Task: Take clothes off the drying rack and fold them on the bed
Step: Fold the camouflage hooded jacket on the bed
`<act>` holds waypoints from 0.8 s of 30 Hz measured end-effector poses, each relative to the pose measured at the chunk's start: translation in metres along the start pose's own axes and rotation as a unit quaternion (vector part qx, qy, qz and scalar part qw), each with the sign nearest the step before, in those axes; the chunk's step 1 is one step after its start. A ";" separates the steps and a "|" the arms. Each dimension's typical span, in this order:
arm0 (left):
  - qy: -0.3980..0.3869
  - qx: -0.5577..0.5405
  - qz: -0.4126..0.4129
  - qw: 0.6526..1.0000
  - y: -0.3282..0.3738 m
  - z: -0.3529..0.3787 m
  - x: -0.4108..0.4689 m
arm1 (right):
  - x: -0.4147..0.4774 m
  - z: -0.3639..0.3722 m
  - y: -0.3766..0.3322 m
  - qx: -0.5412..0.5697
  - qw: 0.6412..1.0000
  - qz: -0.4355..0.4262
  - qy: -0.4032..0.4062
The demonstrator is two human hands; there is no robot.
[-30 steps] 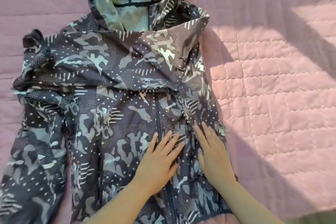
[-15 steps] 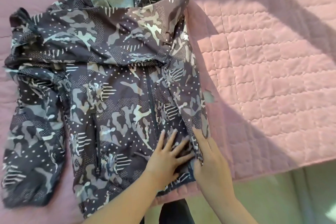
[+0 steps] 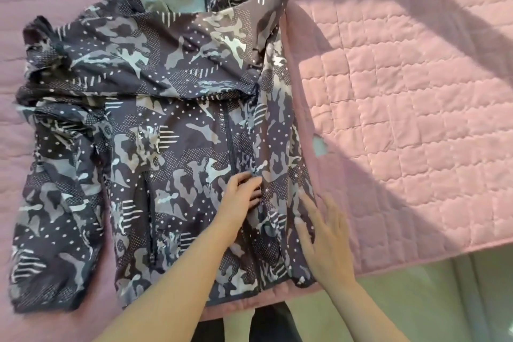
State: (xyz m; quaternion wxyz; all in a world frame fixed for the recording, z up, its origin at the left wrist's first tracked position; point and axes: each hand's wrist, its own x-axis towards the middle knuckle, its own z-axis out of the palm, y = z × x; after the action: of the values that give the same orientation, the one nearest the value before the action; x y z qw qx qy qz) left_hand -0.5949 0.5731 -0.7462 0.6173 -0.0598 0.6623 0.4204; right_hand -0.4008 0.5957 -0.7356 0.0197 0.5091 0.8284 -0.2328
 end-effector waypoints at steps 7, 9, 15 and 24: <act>0.007 -0.098 0.016 0.995 0.092 0.011 0.047 | -0.017 0.020 0.012 -0.124 0.987 -0.015 -0.097; 0.011 -0.069 0.026 0.997 0.109 0.010 0.054 | 0.007 0.016 -0.010 -0.075 0.997 -0.025 -0.017; 0.013 -0.233 0.052 0.971 0.137 -0.031 0.093 | 0.107 0.010 -0.050 -0.096 0.977 -0.106 -0.161; 0.138 -0.435 0.111 0.883 0.184 -0.179 0.083 | 0.146 0.002 -0.067 -0.083 0.987 -0.140 0.004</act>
State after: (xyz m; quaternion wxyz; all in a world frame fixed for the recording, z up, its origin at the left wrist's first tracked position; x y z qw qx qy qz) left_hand -0.8614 0.6145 -0.7495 0.3805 -0.3061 0.4936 0.7196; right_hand -0.5283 0.6912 -0.7524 0.0257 0.3852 0.9081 -0.1621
